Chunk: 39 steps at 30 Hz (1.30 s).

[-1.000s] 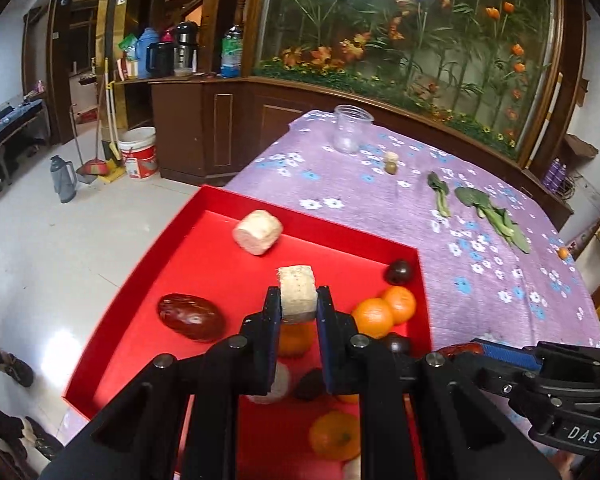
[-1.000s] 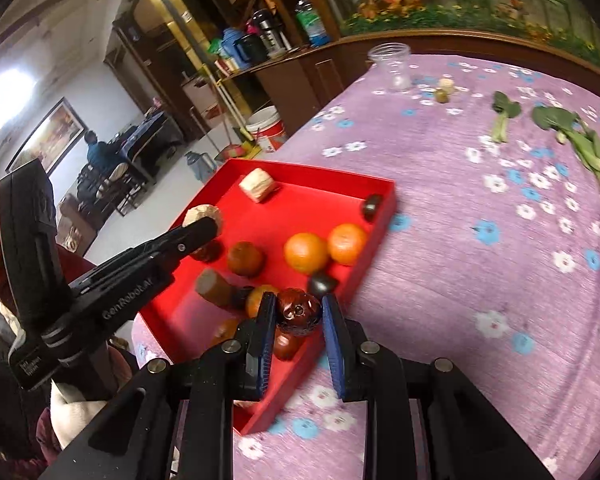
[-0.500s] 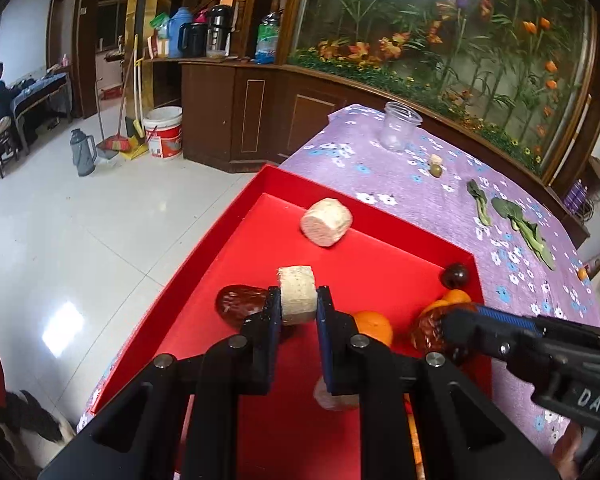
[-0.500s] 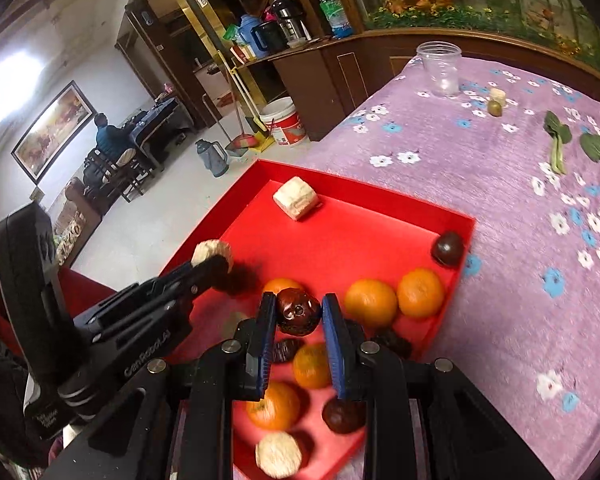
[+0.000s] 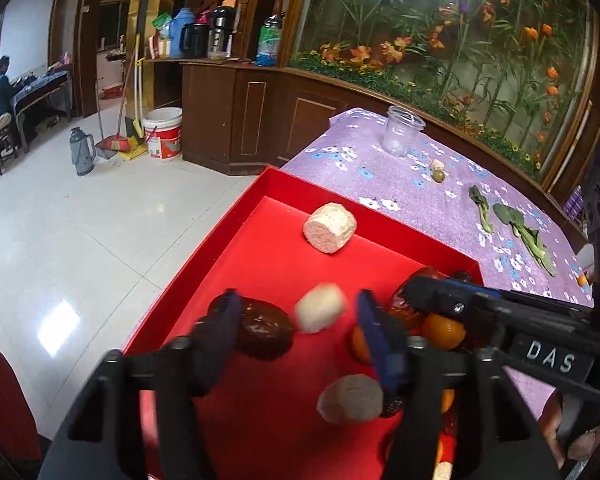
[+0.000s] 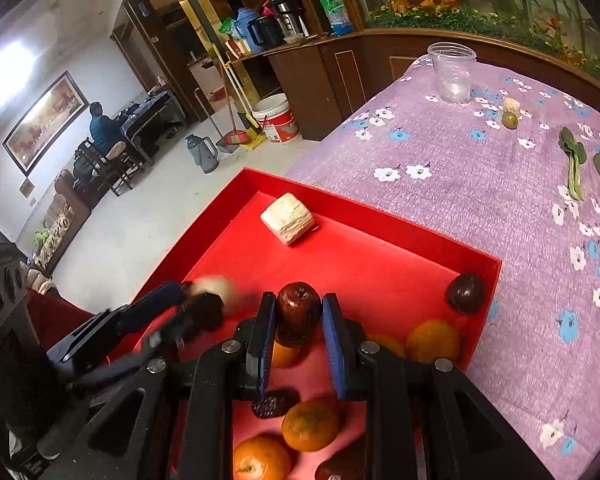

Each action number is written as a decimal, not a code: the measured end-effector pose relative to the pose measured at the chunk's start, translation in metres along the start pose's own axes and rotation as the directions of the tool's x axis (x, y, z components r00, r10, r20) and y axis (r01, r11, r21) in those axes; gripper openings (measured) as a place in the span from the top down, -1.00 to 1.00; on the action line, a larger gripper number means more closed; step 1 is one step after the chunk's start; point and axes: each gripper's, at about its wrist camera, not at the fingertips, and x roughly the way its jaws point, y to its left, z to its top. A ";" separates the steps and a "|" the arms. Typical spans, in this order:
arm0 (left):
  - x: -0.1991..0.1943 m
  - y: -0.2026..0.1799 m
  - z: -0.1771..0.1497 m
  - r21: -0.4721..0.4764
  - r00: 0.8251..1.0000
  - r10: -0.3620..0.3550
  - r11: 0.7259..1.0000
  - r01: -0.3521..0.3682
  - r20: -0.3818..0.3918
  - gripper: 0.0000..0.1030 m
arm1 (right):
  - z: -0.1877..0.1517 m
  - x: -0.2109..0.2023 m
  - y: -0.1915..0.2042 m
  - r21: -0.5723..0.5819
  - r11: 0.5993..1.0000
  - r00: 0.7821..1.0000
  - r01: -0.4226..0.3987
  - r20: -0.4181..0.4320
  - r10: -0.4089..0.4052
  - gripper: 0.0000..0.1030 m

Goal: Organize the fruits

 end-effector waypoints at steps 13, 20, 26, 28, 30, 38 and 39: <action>0.004 0.007 0.002 -0.043 1.000 -0.010 0.999 0.009 -0.019 -0.69 | 0.003 -0.002 -0.010 0.023 1.000 1.000 0.007 0.029 -0.008 0.36; -0.002 0.000 0.002 -0.028 1.000 -0.005 1.000 0.005 -0.008 -0.70 | -0.001 -0.022 -0.013 0.041 0.999 0.998 0.002 0.065 -0.005 0.34; -0.016 -0.015 0.000 0.004 1.000 0.006 1.000 -0.006 0.009 -0.71 | -0.013 -0.038 -0.013 0.040 0.999 0.996 0.017 0.089 -0.021 0.24; -0.022 -0.022 -0.002 0.024 1.000 0.013 1.000 -0.014 0.014 -0.71 | -0.020 -0.046 -0.016 0.054 0.998 0.995 0.016 0.098 -0.022 0.22; -0.029 -0.030 -0.004 0.048 0.999 0.028 0.998 -0.029 0.029 -0.72 | -0.026 -0.052 -0.018 0.059 0.998 0.994 0.020 0.109 -0.027 0.18; -0.076 -0.061 -0.011 0.132 0.968 0.152 0.975 -0.180 0.200 -0.84 | -0.055 -0.090 -0.026 0.060 0.994 0.978 0.088 0.184 -0.098 -0.06; -0.081 -0.065 -0.012 0.141 0.962 0.160 0.971 -0.194 0.222 -0.85 | -0.060 -0.094 -0.026 0.060 0.993 0.976 0.099 0.191 -0.108 -0.08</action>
